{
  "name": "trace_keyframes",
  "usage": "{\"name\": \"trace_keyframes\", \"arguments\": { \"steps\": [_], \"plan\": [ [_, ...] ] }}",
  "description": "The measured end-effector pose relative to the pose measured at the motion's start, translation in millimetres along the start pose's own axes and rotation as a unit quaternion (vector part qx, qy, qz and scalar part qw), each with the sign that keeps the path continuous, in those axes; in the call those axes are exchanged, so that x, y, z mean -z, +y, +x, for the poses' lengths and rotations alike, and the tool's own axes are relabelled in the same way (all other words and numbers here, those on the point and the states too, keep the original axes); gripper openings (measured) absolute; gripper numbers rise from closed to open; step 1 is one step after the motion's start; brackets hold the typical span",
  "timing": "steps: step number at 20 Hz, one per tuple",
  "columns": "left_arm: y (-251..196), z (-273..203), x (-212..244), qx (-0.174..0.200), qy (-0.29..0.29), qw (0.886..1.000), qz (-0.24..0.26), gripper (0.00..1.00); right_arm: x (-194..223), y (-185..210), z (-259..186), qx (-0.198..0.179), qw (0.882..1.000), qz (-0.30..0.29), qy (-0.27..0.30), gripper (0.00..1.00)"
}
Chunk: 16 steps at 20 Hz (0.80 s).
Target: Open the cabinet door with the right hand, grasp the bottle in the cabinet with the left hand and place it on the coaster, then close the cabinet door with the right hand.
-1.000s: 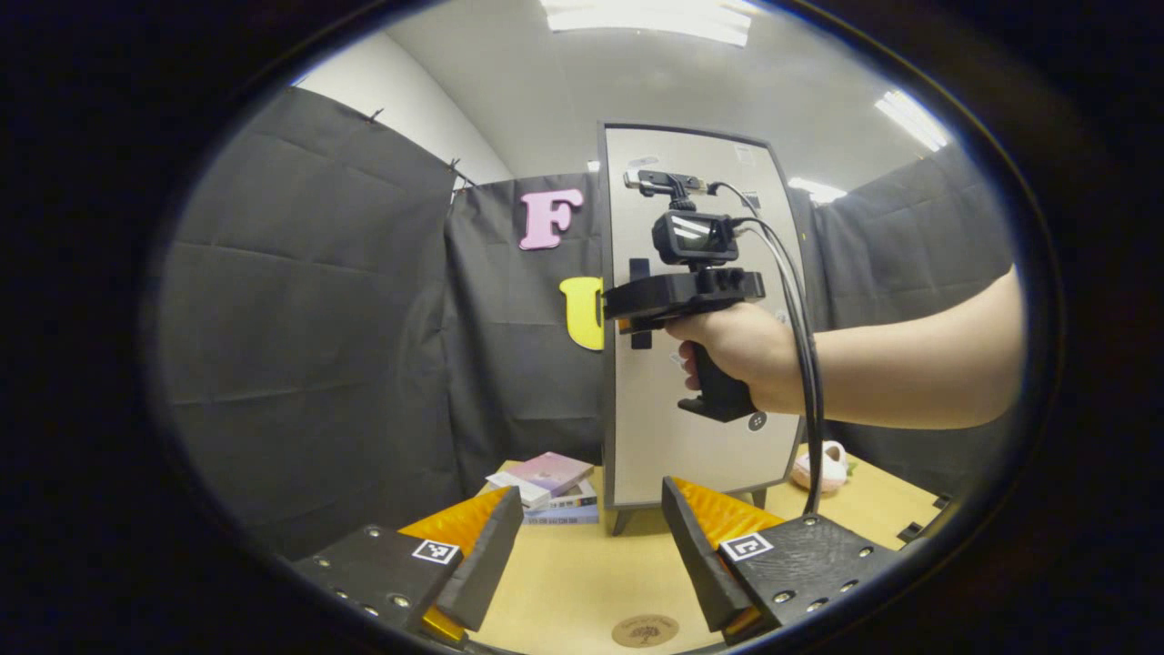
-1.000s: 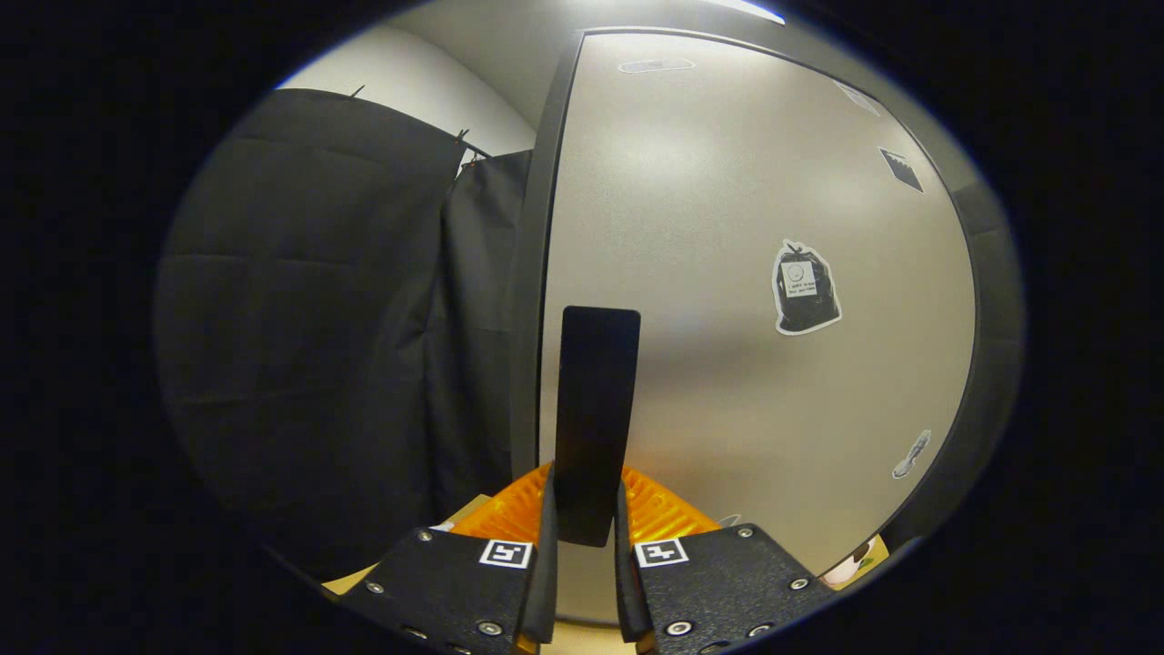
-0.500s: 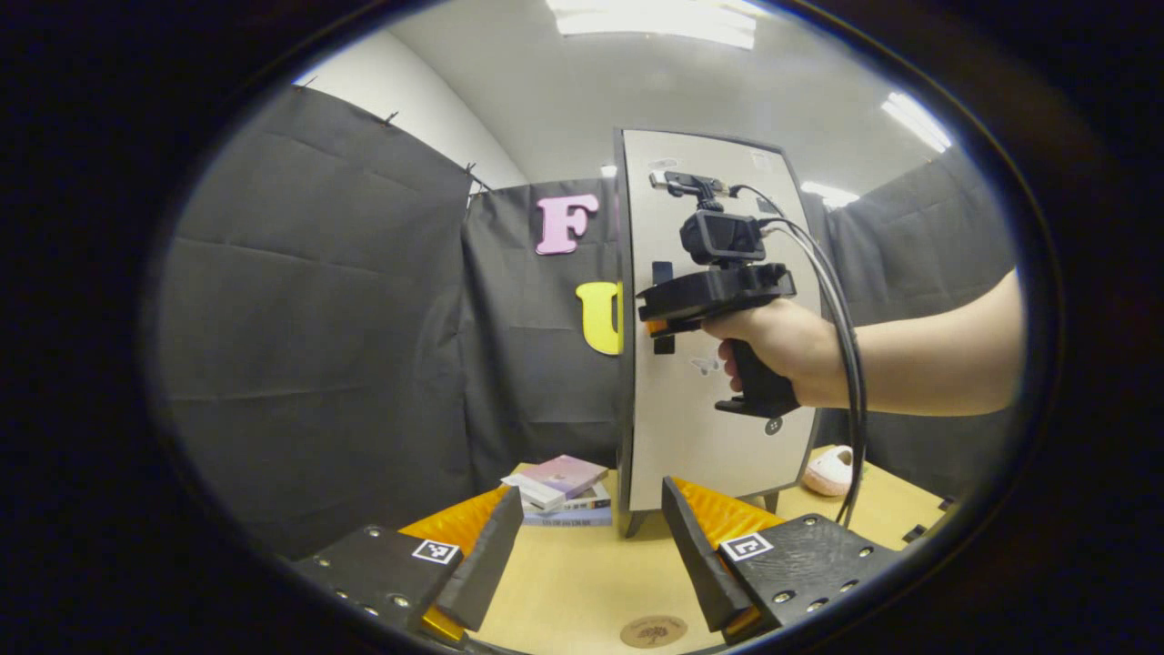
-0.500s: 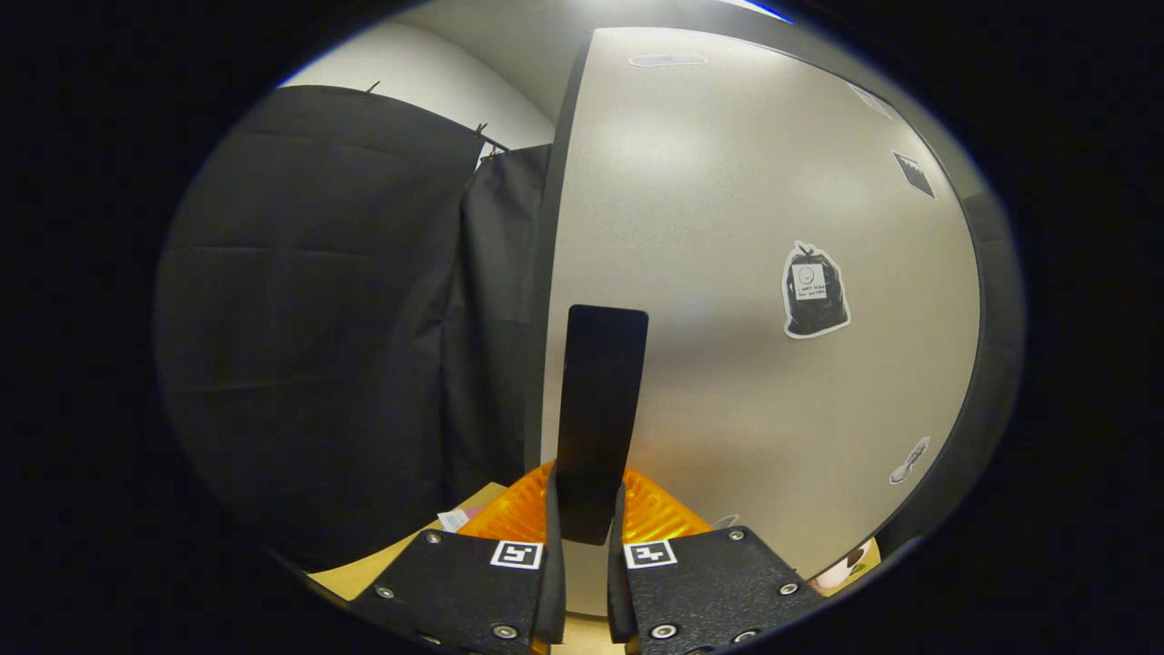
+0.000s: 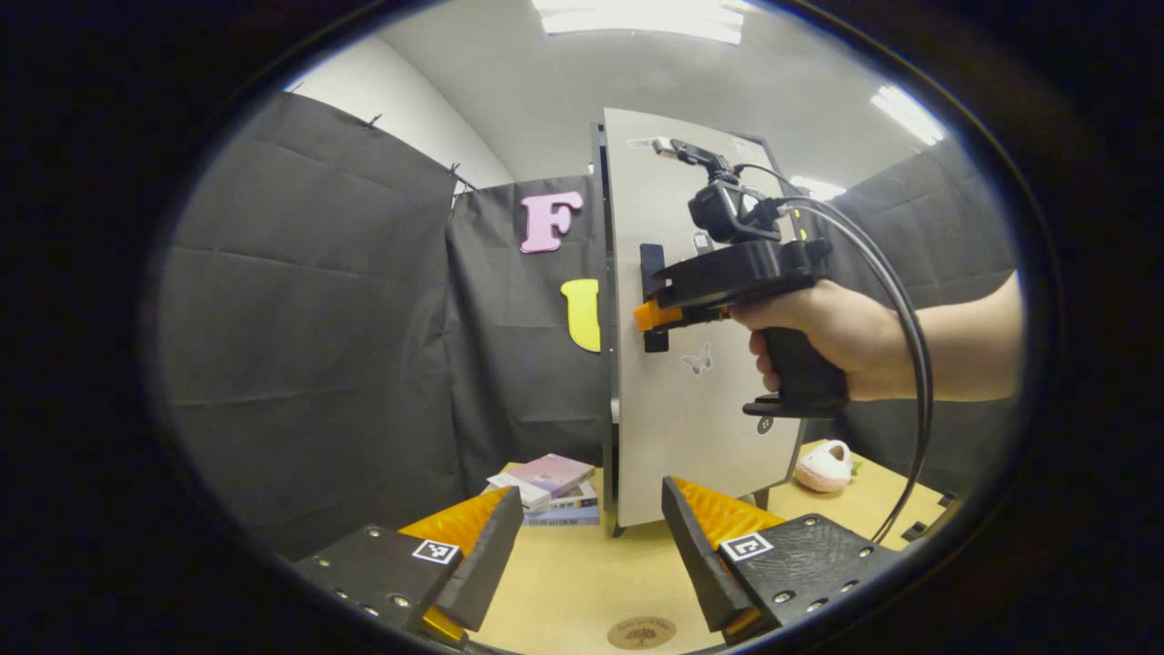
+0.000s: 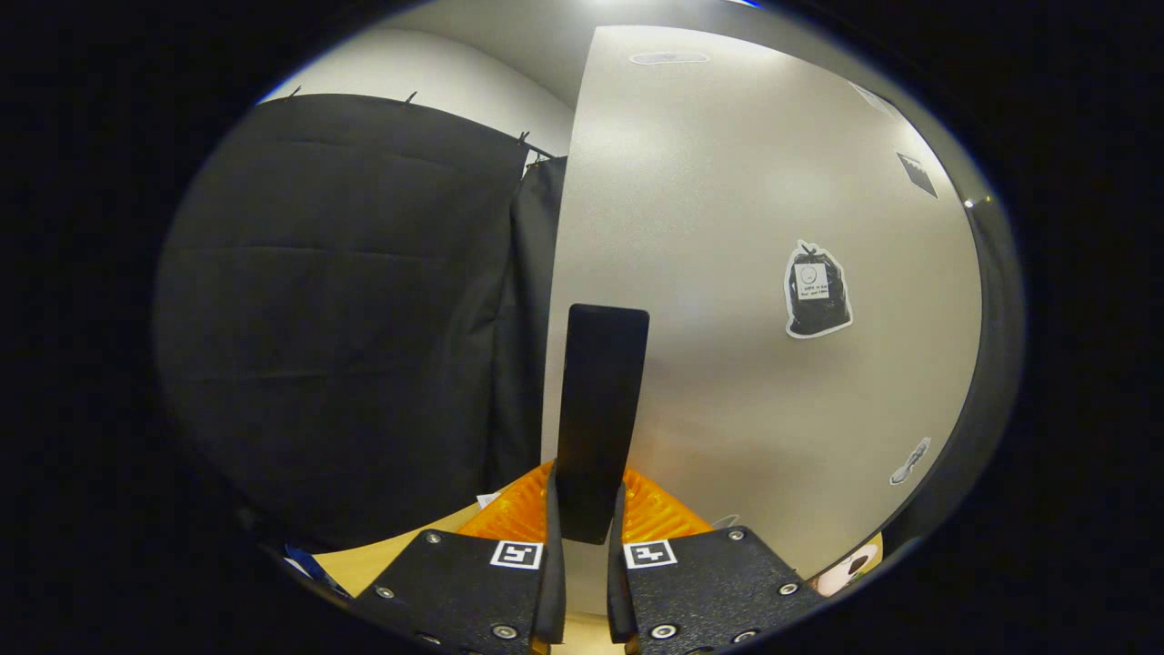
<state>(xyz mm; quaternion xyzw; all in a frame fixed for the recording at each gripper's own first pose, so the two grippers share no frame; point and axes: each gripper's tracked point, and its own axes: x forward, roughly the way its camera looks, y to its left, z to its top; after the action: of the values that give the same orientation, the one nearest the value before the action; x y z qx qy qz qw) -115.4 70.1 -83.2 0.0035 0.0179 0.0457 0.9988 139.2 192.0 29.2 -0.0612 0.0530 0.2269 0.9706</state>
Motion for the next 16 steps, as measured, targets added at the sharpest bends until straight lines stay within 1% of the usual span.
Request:
{"name": "trace_keyframes", "arguments": {
  "steps": [5,8,11,13,14,16],
  "plan": [
    [-0.8,2.8,3.8,-0.011,0.003,1.0,0.003,0.88,1.1,0.9,-9.2,-0.043,0.999,0.0,-0.004,0.18],
    [-5.8,5.3,1.7,-0.01,0.002,1.0,-0.009,0.88,1.9,0.8,-16.2,-0.069,0.998,0.0,0.001,0.18],
    [-10.1,11.4,-4.3,-0.019,-0.002,1.0,-0.002,0.88,1.0,0.6,-20.7,-0.091,0.996,0.001,-0.001,0.18],
    [-13.7,13.5,-3.5,-0.021,-0.002,1.0,-0.006,0.83,1.7,0.2,-23.8,-0.107,0.994,0.004,-0.003,0.18],
    [-15.9,15.5,-2.1,-0.021,0.0,1.0,-0.007,0.88,1.8,-0.3,-25.3,-0.117,0.993,0.002,-0.003,0.18],
    [-19.6,20.0,1.3,-0.022,0.005,1.0,-0.007,0.88,1.8,-1.0,-26.7,-0.137,0.991,0.002,-0.004,0.18]
  ]
}}
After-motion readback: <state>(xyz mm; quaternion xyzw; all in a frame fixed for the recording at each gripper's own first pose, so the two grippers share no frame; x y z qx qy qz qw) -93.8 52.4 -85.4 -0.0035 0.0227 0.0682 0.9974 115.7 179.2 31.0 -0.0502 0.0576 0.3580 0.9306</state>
